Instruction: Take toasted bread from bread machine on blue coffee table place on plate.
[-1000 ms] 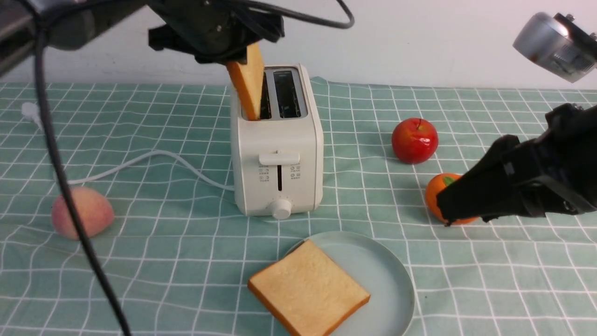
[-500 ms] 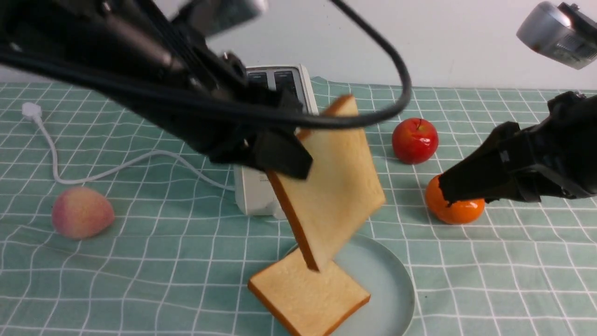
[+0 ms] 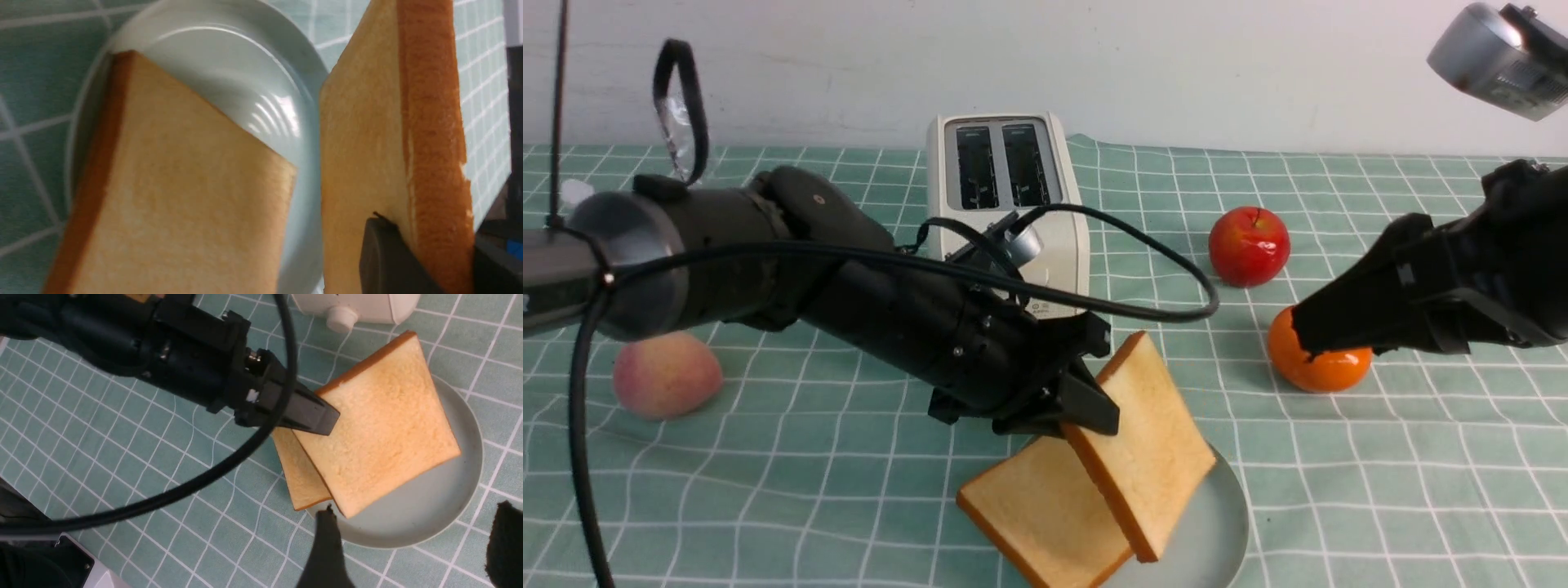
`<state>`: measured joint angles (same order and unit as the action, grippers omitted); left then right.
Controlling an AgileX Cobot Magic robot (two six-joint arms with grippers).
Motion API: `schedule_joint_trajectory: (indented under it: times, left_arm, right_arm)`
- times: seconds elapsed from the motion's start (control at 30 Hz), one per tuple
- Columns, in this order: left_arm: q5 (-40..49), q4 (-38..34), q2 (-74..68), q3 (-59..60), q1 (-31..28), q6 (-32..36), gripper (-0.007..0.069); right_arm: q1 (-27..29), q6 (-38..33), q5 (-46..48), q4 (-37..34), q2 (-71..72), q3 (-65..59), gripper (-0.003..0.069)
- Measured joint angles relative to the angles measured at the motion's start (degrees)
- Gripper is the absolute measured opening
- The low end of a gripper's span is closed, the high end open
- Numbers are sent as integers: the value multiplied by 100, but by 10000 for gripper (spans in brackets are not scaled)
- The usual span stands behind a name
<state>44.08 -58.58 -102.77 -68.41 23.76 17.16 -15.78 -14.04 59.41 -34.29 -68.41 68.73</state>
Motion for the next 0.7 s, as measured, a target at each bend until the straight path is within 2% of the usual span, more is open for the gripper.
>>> schedule_joint_trajectory:
  times: [0.07,0.13,0.17,0.2,0.27,0.3,0.37,0.43,0.57,0.63,0.7]
  left_arm:
    - [-232,180,-74,0,0,-262,211]
    - [-435,420,-96,-8,0,-495,331]
    - [-443,437,-96,-17,0,-508,343]
    - [-456,569,-84,-66,0,-582,439]
    - [-337,812,-40,-156,0,-606,554]
    - [-287,844,-30,-190,0,-606,565]
    - [225,1443,162,-515,-26,-655,648]
    - [512,1695,280,-721,-58,-757,657]
    - [1471,2885,785,-1476,-184,-1653,635]
    - [1921,3337,1032,-1608,-222,-2096,603]
    - [2383,3754,1360,-1607,-230,-2381,552]
  right_arm:
    - [0,0,5,11,0,0,495]
    - [0,0,11,40,0,0,495]
    - [0,0,16,45,0,0,495]
    - [0,0,16,46,0,0,492]
    - [0,0,96,46,1,0,476]
    - [0,0,139,46,1,0,470]
    - [0,-6,537,51,1,0,422]
    - [0,-40,661,77,1,0,387]
    - [0,-108,728,603,6,0,184]
    - [0,-2,626,960,24,0,69]
    - [4,326,456,1484,104,0,-3]
